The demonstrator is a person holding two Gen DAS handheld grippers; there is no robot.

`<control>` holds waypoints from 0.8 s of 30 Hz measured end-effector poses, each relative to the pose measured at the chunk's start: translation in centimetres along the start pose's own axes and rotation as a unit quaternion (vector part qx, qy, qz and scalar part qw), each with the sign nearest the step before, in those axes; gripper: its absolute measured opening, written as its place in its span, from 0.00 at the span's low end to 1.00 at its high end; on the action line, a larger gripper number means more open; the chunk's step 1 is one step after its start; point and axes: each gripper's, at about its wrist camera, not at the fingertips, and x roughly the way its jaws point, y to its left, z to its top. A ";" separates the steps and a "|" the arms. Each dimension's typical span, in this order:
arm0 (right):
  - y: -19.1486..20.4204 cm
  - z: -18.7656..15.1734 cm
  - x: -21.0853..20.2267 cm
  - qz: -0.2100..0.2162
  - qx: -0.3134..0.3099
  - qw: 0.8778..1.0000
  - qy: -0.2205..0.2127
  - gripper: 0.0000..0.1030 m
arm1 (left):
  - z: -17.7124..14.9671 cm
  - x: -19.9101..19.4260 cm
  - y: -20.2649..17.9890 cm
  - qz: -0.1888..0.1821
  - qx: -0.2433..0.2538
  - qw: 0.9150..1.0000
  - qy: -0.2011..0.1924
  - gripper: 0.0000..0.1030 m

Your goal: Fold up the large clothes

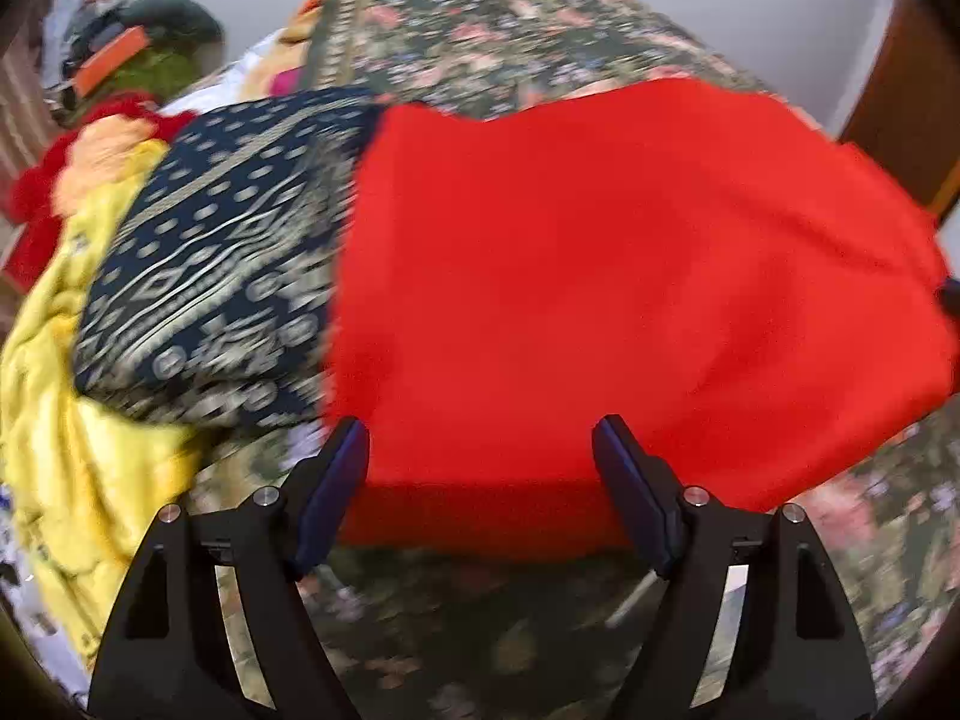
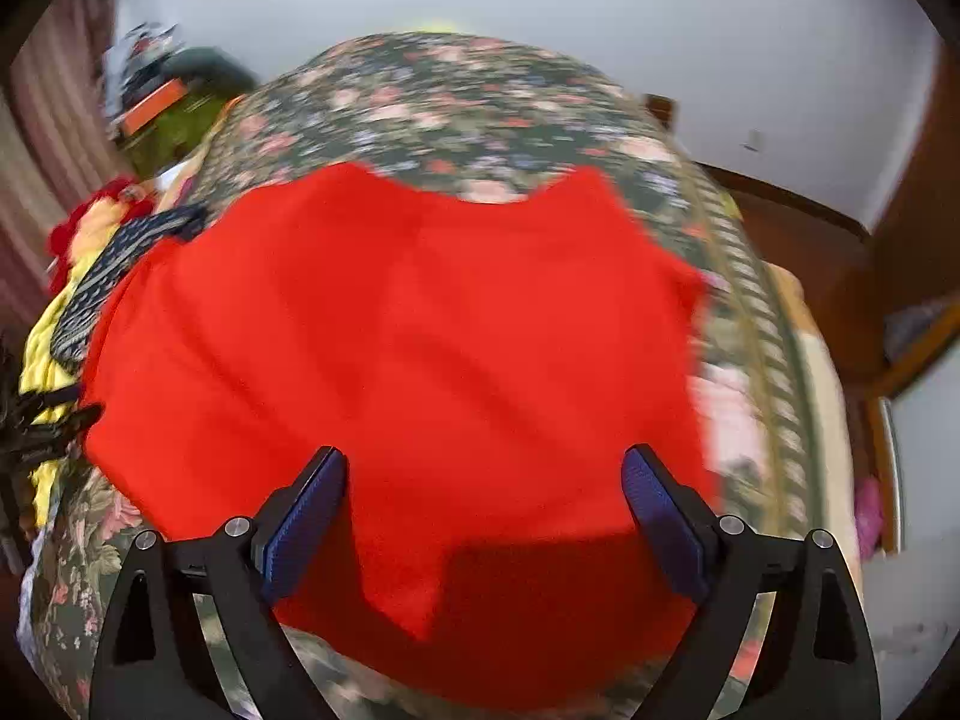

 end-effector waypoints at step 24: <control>-3.9 -2.3 -11.1 -0.062 0.066 0.994 -0.067 0.90 | -3.4 -7.4 5.9 -0.123 -0.175 0.976 -0.030 0.75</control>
